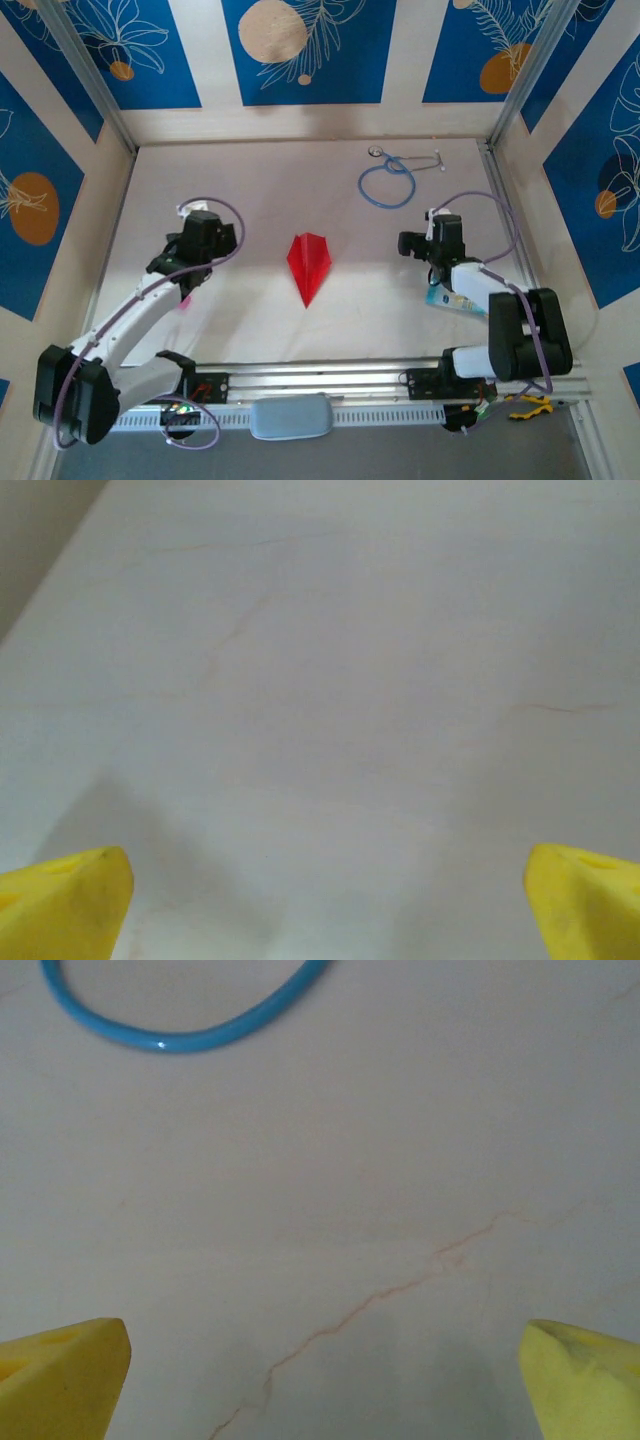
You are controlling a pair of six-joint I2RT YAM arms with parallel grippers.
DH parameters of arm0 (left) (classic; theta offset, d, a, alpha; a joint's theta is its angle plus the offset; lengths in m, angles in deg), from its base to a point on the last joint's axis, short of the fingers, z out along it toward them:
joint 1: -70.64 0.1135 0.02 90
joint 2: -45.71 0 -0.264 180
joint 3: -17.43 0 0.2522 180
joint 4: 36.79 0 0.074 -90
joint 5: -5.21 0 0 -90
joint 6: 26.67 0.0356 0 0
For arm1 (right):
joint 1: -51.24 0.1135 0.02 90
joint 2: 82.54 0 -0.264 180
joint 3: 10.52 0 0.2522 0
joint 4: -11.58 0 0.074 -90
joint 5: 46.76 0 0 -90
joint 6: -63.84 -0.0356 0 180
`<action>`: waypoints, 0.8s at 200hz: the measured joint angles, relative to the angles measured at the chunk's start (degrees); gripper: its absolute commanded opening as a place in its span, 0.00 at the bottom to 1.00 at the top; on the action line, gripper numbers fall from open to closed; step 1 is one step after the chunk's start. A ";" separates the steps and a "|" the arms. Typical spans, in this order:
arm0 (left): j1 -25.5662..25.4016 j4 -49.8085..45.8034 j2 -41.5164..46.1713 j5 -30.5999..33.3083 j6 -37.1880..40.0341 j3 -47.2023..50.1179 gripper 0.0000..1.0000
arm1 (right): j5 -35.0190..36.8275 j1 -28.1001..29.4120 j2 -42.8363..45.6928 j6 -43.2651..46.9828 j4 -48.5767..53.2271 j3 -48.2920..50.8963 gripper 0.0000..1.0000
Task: Fold a paper plane with a square sheet of paper (pick it up from the middle)
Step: Move a paper plane to the center of the table, then reset both arms
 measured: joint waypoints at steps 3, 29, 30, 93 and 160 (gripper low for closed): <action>0.98 0.87 -0.20 0.02 0.83 0.61 1.00 | -0.81 -0.13 -0.42 0.52 -1.44 0.57 0.99; 5.05 9.55 -3.96 -1.14 8.59 4.42 1.00 | -9.86 -2.10 -3.96 3.23 -15.19 3.72 0.99; 5.11 10.14 -4.24 -1.29 9.09 4.59 1.00 | -10.54 -2.36 -4.24 3.17 -16.24 3.89 0.99; 6.21 36.85 -16.85 -9.90 21.59 11.10 1.00 | -15.26 -5.22 -8.68 2.32 -29.22 5.18 0.99; 16.11 60.41 -26.51 -22.34 20.85 19.43 1.00 | -13.20 -4.44 -8.68 2.32 -29.88 5.18 0.99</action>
